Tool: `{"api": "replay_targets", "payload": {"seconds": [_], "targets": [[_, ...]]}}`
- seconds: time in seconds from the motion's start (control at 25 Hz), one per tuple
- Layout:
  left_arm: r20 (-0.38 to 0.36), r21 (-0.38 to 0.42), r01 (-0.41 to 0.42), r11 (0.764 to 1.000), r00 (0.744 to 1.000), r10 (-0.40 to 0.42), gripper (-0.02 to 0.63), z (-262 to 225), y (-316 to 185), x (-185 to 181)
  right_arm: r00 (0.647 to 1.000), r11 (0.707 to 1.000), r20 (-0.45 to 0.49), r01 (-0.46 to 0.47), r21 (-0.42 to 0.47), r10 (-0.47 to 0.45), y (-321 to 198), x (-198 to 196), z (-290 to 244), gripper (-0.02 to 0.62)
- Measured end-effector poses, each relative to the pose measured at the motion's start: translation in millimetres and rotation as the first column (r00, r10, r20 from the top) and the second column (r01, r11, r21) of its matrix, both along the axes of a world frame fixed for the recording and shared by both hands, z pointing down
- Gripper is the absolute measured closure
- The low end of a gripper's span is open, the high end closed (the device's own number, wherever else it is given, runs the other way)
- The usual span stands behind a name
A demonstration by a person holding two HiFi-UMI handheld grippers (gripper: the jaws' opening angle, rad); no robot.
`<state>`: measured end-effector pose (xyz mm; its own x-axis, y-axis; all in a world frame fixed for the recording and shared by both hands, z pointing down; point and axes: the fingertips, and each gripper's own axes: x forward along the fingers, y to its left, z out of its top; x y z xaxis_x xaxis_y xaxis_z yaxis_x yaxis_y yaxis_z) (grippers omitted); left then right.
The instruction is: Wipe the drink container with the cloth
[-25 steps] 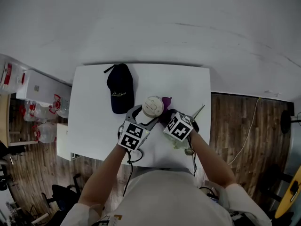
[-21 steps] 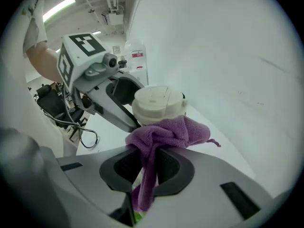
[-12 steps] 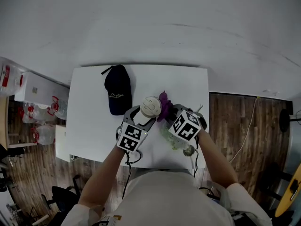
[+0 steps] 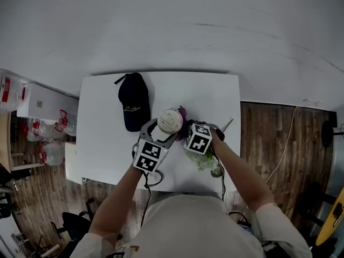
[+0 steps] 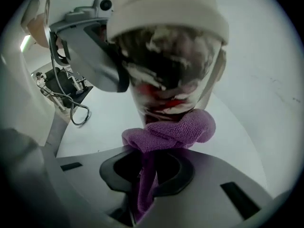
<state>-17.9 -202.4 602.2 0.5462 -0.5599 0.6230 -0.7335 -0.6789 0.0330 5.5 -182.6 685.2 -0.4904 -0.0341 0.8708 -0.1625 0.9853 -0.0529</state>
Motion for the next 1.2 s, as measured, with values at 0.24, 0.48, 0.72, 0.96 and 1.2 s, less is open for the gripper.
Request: {"api": "replay_targets", "payload": {"seconds": [0.24,0.48,0.72,0.96,1.2], "targets": [[0.003,0.007,-0.016,1.000,1.000,0.016,0.267,-6.6,-2.7,1.9,0.999,1.000,0.018,-0.027,0.016,0.026,-3.8,4.2,-15.1,0.518],[0.004,0.002,-0.024,1.000,1.000,0.024,0.267,-6.6,-2.3,0.9,0.999,0.980,0.046,-0.010,0.197,0.001,-22.7,15.7,-88.9,0.518],[0.009,-0.006,-0.032,0.999,0.999,0.032,0.267,-4.4,-2.7,1.0,0.998,0.974,0.046,0.022,0.226,-0.033,-40.2,12.4,-86.1,0.518],[0.008,-0.026,-0.020,0.999,1.000,0.021,0.267,3.7,1.3,0.1,0.999,0.997,0.005,0.049,0.055,-0.049,-33.2,8.0,-21.7,0.518],[0.011,-0.017,-0.030,0.999,0.999,0.030,0.267,4.3,-0.4,-2.6,0.999,0.998,-0.009,0.035,-0.052,-0.035,-21.3,3.5,16.1,0.518]]}}
